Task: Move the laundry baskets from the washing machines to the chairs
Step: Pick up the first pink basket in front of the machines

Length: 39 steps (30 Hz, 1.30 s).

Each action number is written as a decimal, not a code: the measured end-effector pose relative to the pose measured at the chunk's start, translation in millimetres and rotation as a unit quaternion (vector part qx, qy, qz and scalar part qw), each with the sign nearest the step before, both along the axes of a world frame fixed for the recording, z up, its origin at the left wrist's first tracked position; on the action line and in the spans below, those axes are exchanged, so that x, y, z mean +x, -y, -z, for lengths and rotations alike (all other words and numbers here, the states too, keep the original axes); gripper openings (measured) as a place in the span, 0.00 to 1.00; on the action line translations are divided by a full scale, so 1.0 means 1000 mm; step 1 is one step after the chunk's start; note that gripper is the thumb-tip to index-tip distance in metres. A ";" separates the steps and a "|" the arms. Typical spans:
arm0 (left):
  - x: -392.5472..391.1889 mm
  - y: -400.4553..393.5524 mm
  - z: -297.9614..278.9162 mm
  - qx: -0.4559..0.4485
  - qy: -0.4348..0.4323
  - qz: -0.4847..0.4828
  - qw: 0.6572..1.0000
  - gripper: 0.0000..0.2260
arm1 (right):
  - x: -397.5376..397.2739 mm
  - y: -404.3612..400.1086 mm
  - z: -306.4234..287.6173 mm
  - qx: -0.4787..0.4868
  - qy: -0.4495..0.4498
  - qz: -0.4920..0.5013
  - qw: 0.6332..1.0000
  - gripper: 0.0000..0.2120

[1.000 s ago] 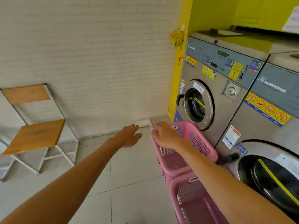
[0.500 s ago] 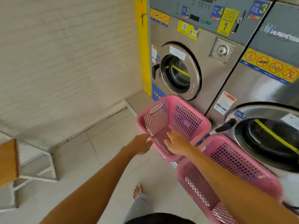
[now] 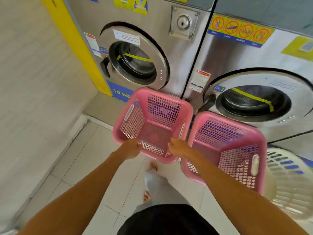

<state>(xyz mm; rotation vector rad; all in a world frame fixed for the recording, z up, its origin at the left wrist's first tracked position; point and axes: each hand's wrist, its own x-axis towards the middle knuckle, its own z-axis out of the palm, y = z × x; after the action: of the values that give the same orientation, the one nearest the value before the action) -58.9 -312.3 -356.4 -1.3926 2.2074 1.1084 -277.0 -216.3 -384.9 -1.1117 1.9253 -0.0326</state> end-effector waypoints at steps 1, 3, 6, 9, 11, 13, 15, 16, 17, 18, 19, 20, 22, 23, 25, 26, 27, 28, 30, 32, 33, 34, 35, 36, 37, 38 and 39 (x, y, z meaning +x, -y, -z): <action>-0.002 0.007 0.004 0.001 0.005 0.012 1.000 0.17 | -0.003 0.004 0.004 0.008 -0.002 0.011 1.000 0.22; -0.004 0.021 0.011 0.003 0.008 0.027 1.000 0.16 | -0.011 0.013 0.012 0.026 0.004 0.033 0.999 0.19; -0.009 0.046 0.021 0.003 -0.001 0.037 0.999 0.11 | -0.022 0.026 0.023 0.030 0.032 0.138 0.989 0.20; -0.014 0.077 0.024 -0.003 -0.027 0.026 0.999 0.09 | -0.027 0.037 0.032 -0.009 0.028 0.278 0.960 0.28; -0.015 0.096 0.029 -0.025 -0.021 0.034 0.999 0.11 | -0.026 0.044 0.045 -0.035 0.008 0.319 0.947 0.34; -0.011 0.116 0.038 -0.046 -0.004 0.046 0.998 0.13 | -0.026 0.051 0.057 -0.045 -0.011 0.349 0.936 0.37; -0.003 0.136 0.048 -0.053 0.024 0.040 0.998 0.13 | -0.024 0.060 0.067 -0.022 -0.016 0.395 0.918 0.39; 0.001 0.145 0.054 -0.053 0.036 0.026 0.998 0.14 | -0.020 0.063 0.073 -0.011 -0.022 0.412 0.911 0.40; 0.005 0.153 0.060 -0.056 0.042 0.011 0.998 0.15 | -0.016 0.066 0.079 -0.003 -0.029 0.422 0.906 0.41; 0.008 0.161 0.066 -0.064 0.040 -0.001 0.997 0.16 | -0.013 0.067 0.085 -0.001 -0.041 0.429 0.902 0.41; 0.012 0.170 0.073 -0.075 0.035 -0.012 0.996 0.15 | -0.010 0.068 0.090 -0.006 -0.059 0.432 0.900 0.41; 0.016 0.179 0.079 -0.085 0.029 -0.032 0.995 0.15 | -0.010 0.068 0.097 -0.014 -0.080 0.436 0.896 0.41; 0.022 0.200 0.091 -0.091 0.025 -0.074 0.993 0.21 | -0.008 0.067 0.111 -0.024 -0.101 0.450 0.887 0.42; 0.024 0.210 0.099 -0.085 0.028 -0.071 0.993 0.24 | -0.006 0.066 0.116 -0.019 -0.104 0.453 0.885 0.43; 0.023 0.227 0.116 -0.069 0.037 -0.036 0.996 0.29 | -0.002 0.066 0.125 -0.005 -0.127 0.443 0.888 0.44; 0.021 0.232 0.123 -0.049 0.040 -0.024 0.998 0.30 | 0.000 0.066 0.127 0.003 -0.144 0.436 0.888 0.44; 0.017 0.235 0.131 -0.024 0.039 -0.025 0.999 0.30 | 0.002 0.065 0.129 0.008 -0.162 0.431 0.888 0.43; 0.014 0.237 0.137 -0.010 0.038 -0.039 0.998 0.30 | 0.004 0.063 0.130 0.008 -0.176 0.429 0.886 0.43; 0.010 0.241 0.147 -0.020 0.041 -0.058 0.997 0.29 | 0.008 0.059 0.133 0.010 -0.188 0.431 0.882 0.43; 0.008 0.246 0.156 -0.034 0.052 -0.052 0.997 0.29 | 0.008 0.056 0.134 0.006 -0.177 0.436 0.883 0.44; 0.007 0.248 0.160 -0.039 0.057 -0.048 0.996 0.29 | 0.006 0.054 0.136 0.002 -0.169 0.433 0.885 0.44; 0.006 0.250 0.162 -0.043 0.061 -0.044 0.996 0.30 | 0.002 0.053 0.137 0.001 -0.163 0.423 0.891 0.44; 0.005 0.251 0.163 -0.047 0.062 -0.041 0.996 0.30 | -0.003 0.052 0.138 0.005 -0.157 0.405 0.901 0.43; 0.005 0.250 0.161 -0.048 0.061 -0.040 0.996 0.29 | -0.009 0.052 0.138 0.007 -0.150 0.383 0.912 0.43; 0.007 0.249 0.159 -0.046 0.058 -0.039 0.996 0.29 | -0.015 0.052 0.137 0.002 -0.140 0.360 0.922 0.42; 0.011 0.248 0.156 -0.043 0.056 -0.042 0.997 0.29 | -0.020 0.054 0.134 -0.014 -0.131 0.342 0.931 0.41; 0.016 0.247 0.153 -0.041 0.055 -0.049 0.996 0.29 | -0.023 0.056 0.130 -0.032 -0.123 0.328 0.936 0.40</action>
<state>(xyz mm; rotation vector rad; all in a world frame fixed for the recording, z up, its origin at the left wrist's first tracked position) -43.1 -558.9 -509.0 -1.5714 2.1492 0.9565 -300.0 -272.0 -514.9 -0.4810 2.4613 -0.3384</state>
